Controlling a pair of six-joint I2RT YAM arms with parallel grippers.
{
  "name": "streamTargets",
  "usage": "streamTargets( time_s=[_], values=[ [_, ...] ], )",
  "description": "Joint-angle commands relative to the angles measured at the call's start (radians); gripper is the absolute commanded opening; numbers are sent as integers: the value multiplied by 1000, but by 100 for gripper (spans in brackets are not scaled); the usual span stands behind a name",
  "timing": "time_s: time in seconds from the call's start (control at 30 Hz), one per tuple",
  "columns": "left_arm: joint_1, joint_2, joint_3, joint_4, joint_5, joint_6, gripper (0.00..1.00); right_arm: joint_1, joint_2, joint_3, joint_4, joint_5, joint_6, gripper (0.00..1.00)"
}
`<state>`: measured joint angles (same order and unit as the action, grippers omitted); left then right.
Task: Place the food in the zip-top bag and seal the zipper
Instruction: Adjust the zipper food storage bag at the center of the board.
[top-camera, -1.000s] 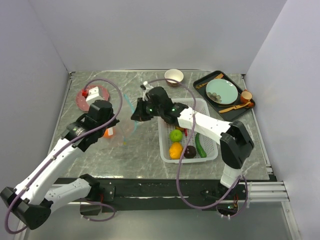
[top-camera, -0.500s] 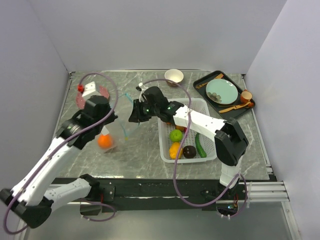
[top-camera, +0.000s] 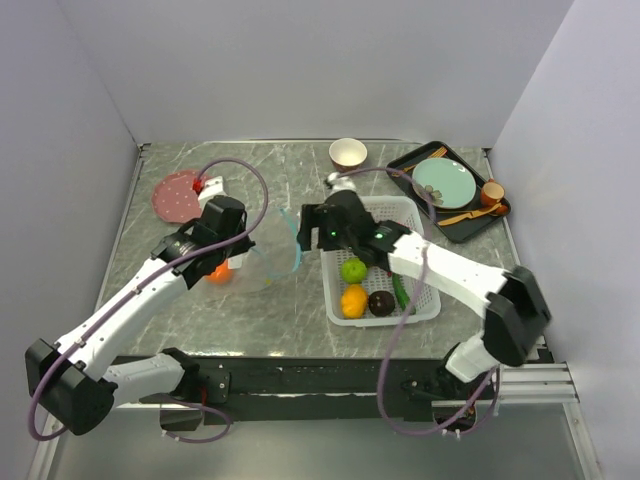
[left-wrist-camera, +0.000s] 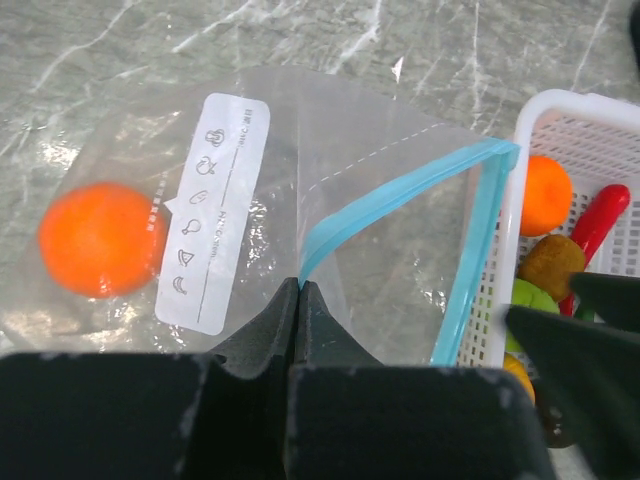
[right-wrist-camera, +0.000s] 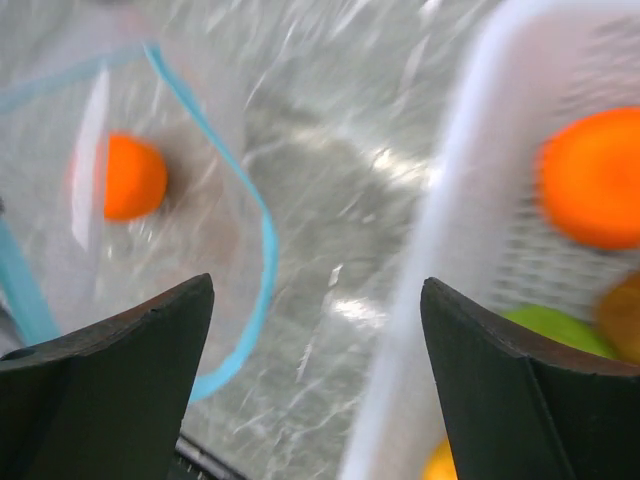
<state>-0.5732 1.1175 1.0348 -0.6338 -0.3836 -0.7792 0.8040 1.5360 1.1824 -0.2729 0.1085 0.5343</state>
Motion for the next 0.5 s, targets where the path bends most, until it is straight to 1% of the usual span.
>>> streamTargets(
  time_s=[0.0, 0.03, 0.13, 0.2, 0.3, 0.33, 0.47],
  values=[
    [3, -4, -15, 82, 34, 17, 1, -17, -140, -69, -38, 294, 41, 96],
    [3, -2, -16, 85, 37, 20, 1, -16, -158, -102, -51, 328, 59, 100],
    [3, 13, -18, 108, 55, 24, 1, -34, -204, -176, -74, 394, 124, 100],
    [3, 28, -13, 115, 63, 26, 1, -86, -206, -201, -87, 363, 142, 100],
    [3, 42, -13, 128, 72, 29, 1, -165, -185, -231, -103, 243, 147, 100],
    [3, 45, -15, 132, 78, 29, 1, -176, -180, -251, -83, 190, 142, 100],
    [3, 57, -19, 141, 87, 34, 1, -184, -162, -270, -58, 157, 148, 100]
  ],
)
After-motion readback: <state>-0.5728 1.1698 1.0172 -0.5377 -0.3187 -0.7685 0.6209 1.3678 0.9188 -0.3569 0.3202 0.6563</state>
